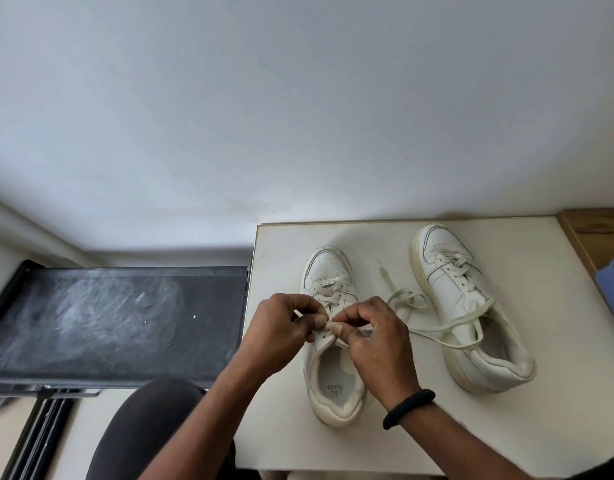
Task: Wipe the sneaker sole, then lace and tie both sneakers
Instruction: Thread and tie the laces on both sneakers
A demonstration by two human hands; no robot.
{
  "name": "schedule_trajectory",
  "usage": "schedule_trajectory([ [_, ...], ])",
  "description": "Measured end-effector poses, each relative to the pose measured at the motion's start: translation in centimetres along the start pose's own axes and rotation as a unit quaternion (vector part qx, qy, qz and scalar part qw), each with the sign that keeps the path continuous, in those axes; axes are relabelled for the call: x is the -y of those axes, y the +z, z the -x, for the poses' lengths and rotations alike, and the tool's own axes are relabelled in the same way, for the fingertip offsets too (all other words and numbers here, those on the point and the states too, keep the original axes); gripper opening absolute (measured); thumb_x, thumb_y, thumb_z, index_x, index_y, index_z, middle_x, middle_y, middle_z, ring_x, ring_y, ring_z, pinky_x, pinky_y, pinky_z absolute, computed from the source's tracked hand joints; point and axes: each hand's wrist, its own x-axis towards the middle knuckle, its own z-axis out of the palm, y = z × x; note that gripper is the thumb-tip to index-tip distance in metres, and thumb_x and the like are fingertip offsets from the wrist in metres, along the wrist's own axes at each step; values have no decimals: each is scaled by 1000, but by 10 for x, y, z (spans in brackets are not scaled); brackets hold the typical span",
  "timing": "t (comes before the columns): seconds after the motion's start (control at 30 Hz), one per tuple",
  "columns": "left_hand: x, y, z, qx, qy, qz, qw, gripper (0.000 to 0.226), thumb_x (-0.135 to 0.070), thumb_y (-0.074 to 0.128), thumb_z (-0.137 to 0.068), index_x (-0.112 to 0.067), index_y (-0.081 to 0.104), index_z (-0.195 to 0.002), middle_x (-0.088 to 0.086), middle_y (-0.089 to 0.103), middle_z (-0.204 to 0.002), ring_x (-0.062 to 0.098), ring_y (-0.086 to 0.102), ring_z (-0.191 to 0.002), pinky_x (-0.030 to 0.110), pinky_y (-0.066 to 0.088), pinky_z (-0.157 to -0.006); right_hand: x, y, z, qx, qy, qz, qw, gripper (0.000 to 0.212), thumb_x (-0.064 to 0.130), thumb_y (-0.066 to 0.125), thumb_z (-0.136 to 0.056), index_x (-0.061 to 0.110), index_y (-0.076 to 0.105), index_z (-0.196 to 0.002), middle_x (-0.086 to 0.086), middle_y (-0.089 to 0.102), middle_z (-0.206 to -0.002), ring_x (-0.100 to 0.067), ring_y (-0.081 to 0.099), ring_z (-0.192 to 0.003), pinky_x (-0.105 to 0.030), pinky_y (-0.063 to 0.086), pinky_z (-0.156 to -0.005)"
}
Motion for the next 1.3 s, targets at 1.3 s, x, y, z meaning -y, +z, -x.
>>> schedule_trajectory([
  [1.3,10,26,8,-99,-113,137,979,13,-26,86,-83,-21,77,-75,4,76,-73,32,75,-80,56,63,-71,-9,7,-2,15,-26,38,999,15,15,78,-85,26,68,-80,14,60,-91,-6,55,-98,-9,43,-76],
])
